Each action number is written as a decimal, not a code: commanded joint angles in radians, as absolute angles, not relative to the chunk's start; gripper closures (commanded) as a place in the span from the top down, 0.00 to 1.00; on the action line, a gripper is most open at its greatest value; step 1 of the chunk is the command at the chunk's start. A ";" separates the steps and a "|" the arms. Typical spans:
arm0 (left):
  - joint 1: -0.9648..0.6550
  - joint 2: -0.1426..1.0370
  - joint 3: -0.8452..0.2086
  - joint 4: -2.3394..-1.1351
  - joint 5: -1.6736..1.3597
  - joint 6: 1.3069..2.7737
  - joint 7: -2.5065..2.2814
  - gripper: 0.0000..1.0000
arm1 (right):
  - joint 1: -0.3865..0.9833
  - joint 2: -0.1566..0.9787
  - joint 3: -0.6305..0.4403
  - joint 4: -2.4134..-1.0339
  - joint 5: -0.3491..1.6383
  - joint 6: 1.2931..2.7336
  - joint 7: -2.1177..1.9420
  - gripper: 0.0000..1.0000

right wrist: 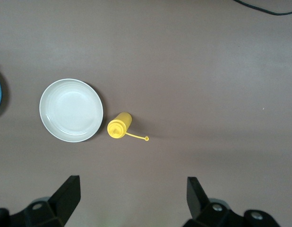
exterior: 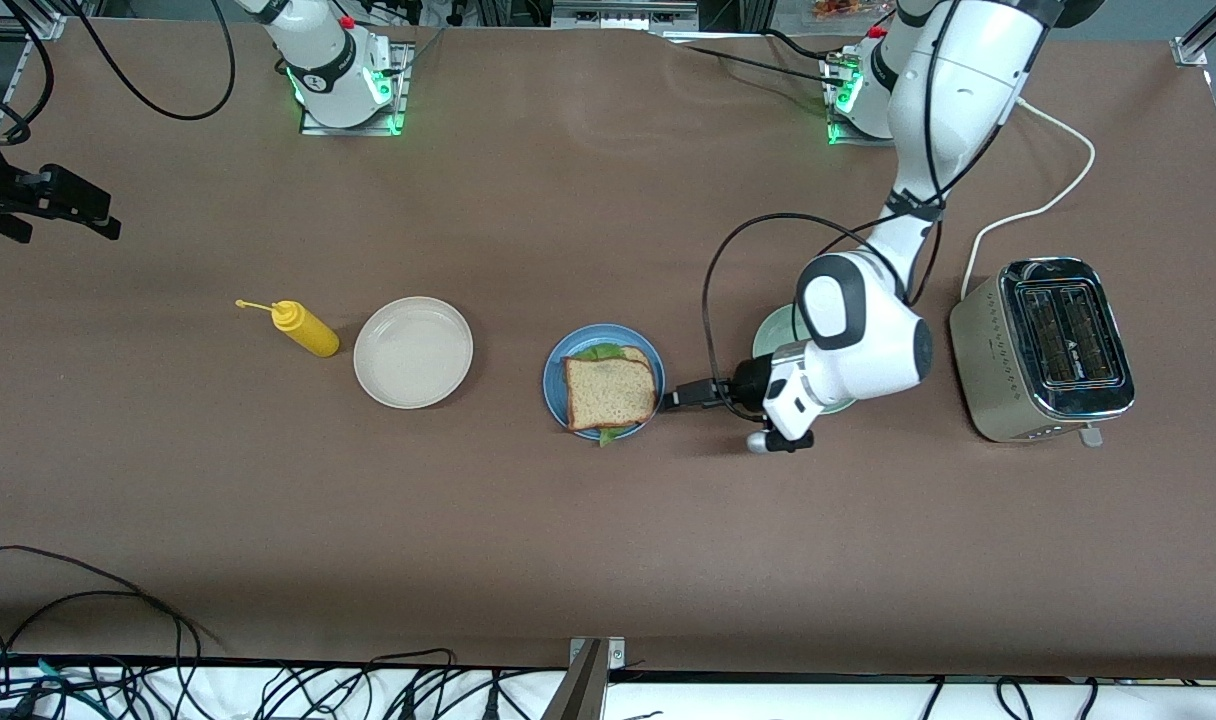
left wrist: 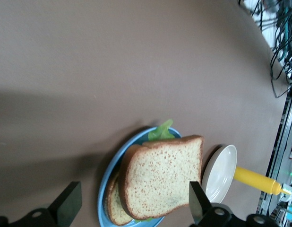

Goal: Make sandwich in blue plate with both arms

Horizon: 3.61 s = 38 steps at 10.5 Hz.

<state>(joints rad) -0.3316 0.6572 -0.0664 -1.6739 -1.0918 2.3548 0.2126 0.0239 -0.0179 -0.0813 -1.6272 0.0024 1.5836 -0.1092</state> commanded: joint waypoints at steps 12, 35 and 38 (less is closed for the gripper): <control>-0.094 0.172 -0.012 -1.787 -0.063 1.927 0.049 1.00 | 0.025 0.012 -0.083 -1.605 -0.017 1.629 -0.104 1.00; 0.057 0.038 -0.130 -1.413 0.074 1.419 -0.039 1.00 | 0.028 0.018 -0.078 -1.605 -0.011 1.629 -0.103 1.00; 0.067 0.040 -0.115 -1.410 0.028 1.417 -0.043 1.00 | 0.028 0.018 -0.078 -1.605 -0.008 1.629 -0.103 1.00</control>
